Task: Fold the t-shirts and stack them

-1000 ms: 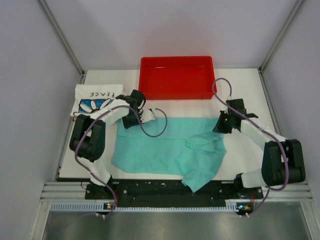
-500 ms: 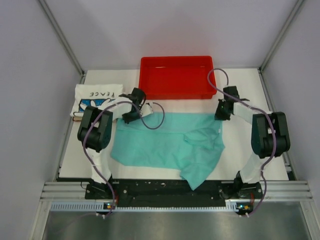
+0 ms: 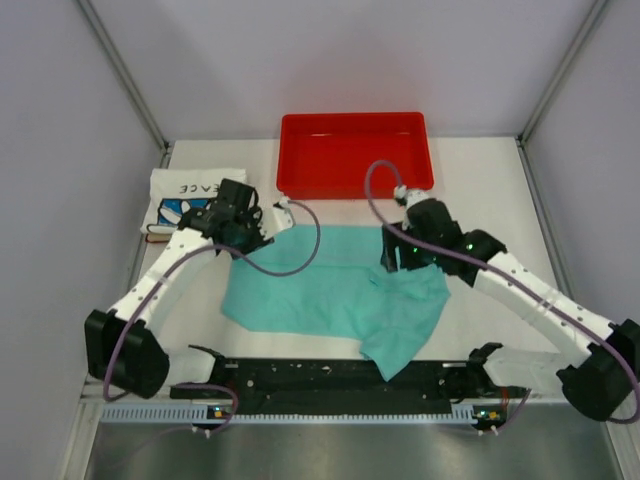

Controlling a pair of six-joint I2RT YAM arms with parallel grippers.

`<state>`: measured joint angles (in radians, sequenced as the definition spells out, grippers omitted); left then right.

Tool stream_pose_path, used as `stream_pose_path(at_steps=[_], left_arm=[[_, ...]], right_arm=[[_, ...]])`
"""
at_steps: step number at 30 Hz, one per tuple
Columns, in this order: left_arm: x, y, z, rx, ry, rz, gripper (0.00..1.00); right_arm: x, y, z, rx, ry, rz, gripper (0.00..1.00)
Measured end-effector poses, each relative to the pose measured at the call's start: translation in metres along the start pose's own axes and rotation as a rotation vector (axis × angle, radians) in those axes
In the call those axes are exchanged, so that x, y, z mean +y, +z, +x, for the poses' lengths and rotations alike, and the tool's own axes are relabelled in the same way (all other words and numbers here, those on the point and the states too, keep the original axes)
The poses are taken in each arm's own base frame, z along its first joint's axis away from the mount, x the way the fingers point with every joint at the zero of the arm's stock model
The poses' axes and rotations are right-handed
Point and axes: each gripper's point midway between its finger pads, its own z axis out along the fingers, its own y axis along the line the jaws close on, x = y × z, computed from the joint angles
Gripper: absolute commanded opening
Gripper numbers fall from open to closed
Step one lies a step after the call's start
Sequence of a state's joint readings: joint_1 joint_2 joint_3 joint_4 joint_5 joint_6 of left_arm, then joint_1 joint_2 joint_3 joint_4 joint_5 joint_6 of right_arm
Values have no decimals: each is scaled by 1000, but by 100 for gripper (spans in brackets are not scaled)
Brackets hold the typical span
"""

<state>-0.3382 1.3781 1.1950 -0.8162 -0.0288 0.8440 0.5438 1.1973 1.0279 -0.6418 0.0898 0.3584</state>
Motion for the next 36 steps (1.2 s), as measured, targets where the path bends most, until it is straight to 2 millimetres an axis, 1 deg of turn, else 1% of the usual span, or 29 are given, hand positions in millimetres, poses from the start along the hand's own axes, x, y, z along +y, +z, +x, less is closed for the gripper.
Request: stream_pose_path(at_steps=[2,4,5,7,10,11,13,15,17,20,22,23,26,29,31,32,33,35,36], left_arm=[[-29,-9,23,24,16,56,47],[-66,-12,51,83,22,159,47],[-80,-12,60,108,21,203,48],[-110,-12,79,148,11,299,50],[-146,-12,101,188,-17,393,54],[-155,-12,108,197,-26,411,55],[-170,-11,117,213,-43,435,56],[-181,-8,122,225,-48,445,56],[-187,-3,123,227,-40,443,56],[-189,7,121,218,-32,416,54],[-187,13,120,210,-36,386,53],[-185,15,119,205,-39,373,52],[-178,22,114,187,-52,333,50],[-171,29,108,168,-61,304,48],[-169,34,106,164,-63,296,44],[-169,37,106,166,-65,295,42],[-171,39,107,172,-66,300,41],[-175,44,111,191,-67,317,40],[-175,44,111,195,-66,319,39]], right_arm=[[41,-19,37,54,-119,-123,69],[67,-33,75,129,-209,-195,69],[73,-38,90,159,-229,-207,69],[81,-47,121,223,-227,-200,70],[86,-57,170,318,-219,-158,72],[88,-60,187,356,-220,-140,72],[91,-65,210,410,-217,-100,72],[92,-68,228,446,-208,-61,73],[93,-73,241,457,-211,-35,75],[97,-78,257,459,-236,-25,77],[99,-73,265,455,-255,-8,80],[97,-68,268,447,-262,10,79],[79,-52,276,427,-284,78,61],[65,-44,277,410,-288,119,44],[59,-38,277,401,-276,135,31],[56,-35,277,397,-271,143,20],[51,-32,276,395,-266,152,12],[46,-29,272,384,-250,157,0],[45,-29,269,379,-240,153,0]])
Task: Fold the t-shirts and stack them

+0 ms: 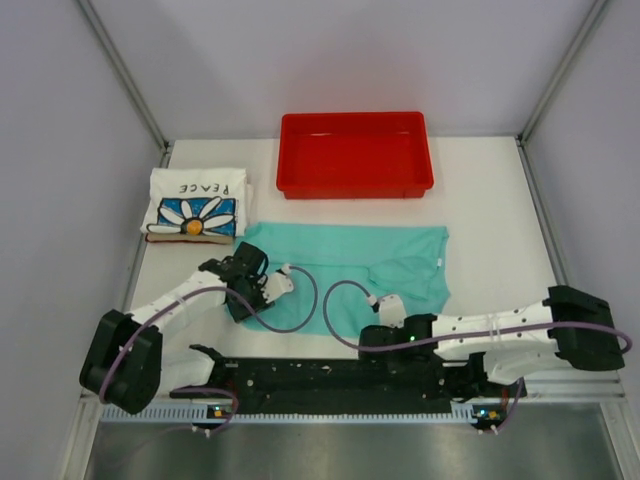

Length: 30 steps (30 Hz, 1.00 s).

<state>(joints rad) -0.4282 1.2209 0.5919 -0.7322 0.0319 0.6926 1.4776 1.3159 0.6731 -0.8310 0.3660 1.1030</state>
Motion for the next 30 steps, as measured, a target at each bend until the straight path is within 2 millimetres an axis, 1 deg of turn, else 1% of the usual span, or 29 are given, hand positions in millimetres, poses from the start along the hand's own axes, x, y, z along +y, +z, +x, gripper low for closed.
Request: stream_pose_path(at_steps=[2,4,5,6,7,8,12,14,17,18,20,22,23,24,26,30], left_arm=[[-1,1,0,2,3,3,38],[-1,1,0,8,7,9,31],[-1,1,0,12,10,13,22],[-2,1,0,14,12,20,6],[-3,1,0,16,18,29,0],[-4,1,0,16,20,32,0],[-3,2,-1,36,24,48,0],[1,2,-3,53,24,50,0],[16,2,-11,63,26,14,0],[23,1,-17,61,26,-1,0],[41,-4,-34,43,27,-37,1],[65,-11,-56,9,26,-92,18],[79,-13,-66,-6,25,-126,24],[89,-15,-72,-12,26,-152,32],[118,-16,-83,-13,-6,-212,35],[162,-23,-92,-12,-90,-296,38]], right_arm=[[-3,-4,-9,-22,37,-28,0],[-7,-10,-22,-51,87,-61,0],[-10,-14,-31,-72,120,-82,0],[-14,-16,-38,-88,144,-94,0],[-22,-20,-52,-119,195,-107,0],[-26,-21,-58,-132,210,-109,0],[-53,-18,-80,-154,258,-70,0],[-67,-18,-91,-156,276,-49,0],[-83,-19,-110,-174,304,-41,0],[-87,-19,-117,-179,311,-42,0],[-96,-17,-133,-188,319,-39,0],[-102,-14,-143,-182,314,-37,0],[-105,-11,-148,-176,306,-37,0],[-107,-8,-153,-169,299,-35,0],[-112,1,-162,-153,293,-38,0],[-123,15,-169,-111,297,-39,0]])
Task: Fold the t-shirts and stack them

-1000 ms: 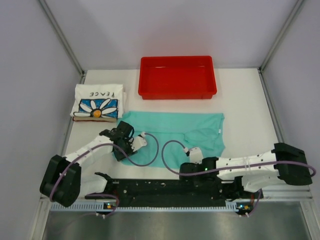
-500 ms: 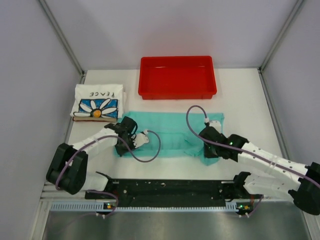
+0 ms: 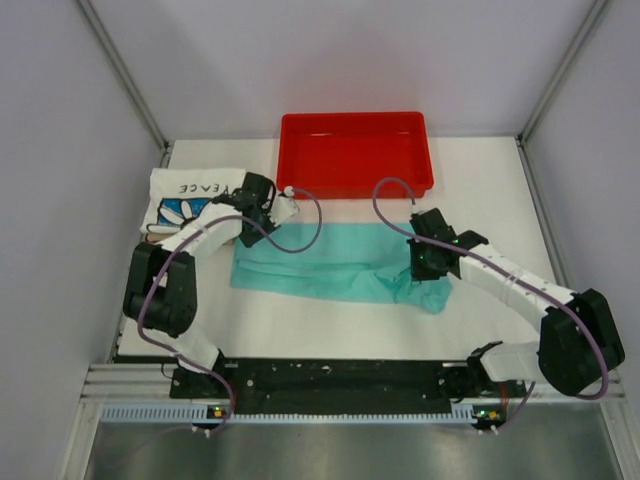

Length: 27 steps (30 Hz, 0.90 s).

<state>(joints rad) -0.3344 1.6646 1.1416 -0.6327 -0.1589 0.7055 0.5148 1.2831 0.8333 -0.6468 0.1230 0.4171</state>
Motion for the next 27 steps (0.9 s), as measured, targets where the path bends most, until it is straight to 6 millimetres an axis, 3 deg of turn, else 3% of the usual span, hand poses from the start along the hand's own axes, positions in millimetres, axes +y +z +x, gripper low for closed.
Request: stream_pose_path(at_steps=[3,7,10,14,19,21,23,24,27], left_arm=[[15,-9,-5,-41,-33,-21,39],[-10,-34,-6,-136,57,79,44],[-32,-43,10,-147,161,136,46],[-55,-25,36,-70,284,224,48],[-64,0,49,2,379,298,47],[-66,8,53,28,396,313,39],[-65,16,57,61,407,313,9],[-64,18,60,80,407,312,1],[-58,18,58,92,399,290,0]], right_arm=[[-2,6,0,17,-7,-10,0],[2,8,-1,19,-30,-34,0],[4,8,-1,19,-38,-48,0],[5,9,-1,26,-41,-55,0],[5,12,1,38,-46,-58,0],[6,11,0,38,-44,-61,0],[5,11,-2,32,-43,-63,0],[4,11,-3,31,-41,-62,0],[1,10,-3,33,-31,-59,0]])
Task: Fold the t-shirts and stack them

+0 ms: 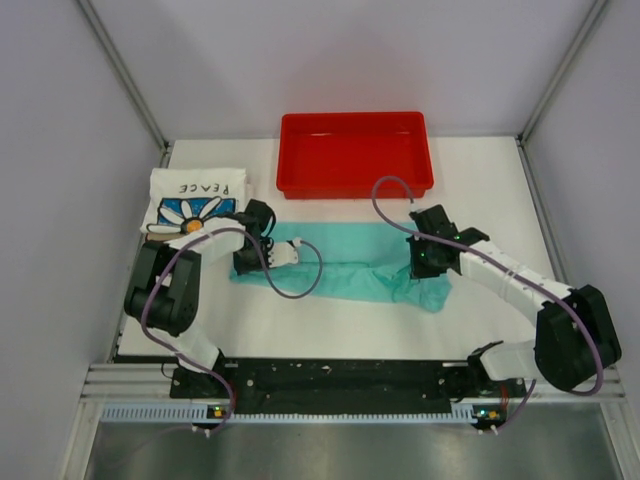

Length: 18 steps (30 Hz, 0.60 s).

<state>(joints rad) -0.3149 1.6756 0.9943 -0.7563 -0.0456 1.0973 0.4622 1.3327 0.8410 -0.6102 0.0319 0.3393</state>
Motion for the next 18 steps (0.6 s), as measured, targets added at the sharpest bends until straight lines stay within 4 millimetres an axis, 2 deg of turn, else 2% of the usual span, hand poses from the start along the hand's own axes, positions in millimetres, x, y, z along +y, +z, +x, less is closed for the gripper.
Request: stream_pose_path(at_steps=[3,5,6,7,13,18], left_arm=[[3,-1,0,2,-9,-16,1],[6,-3,0,1,-18,-31,23],[6,-5,0,-1,-19,-36,30],[6,-7,0,-1,-28,-37,33],[7,-20,-3,-11,-31,-15,38],[21,-34,-11,-37,-32,-49,39]], right_arm=[[-1,-5,-2,-14,0,-3,0],[-1,-9,-4,-28,0,-9,0],[-1,-11,-4,-33,0,-12,0],[0,-11,-4,-33,-1,-14,0],[-1,-12,-1,-20,-11,-16,0],[-3,-12,1,-12,-14,-12,0]])
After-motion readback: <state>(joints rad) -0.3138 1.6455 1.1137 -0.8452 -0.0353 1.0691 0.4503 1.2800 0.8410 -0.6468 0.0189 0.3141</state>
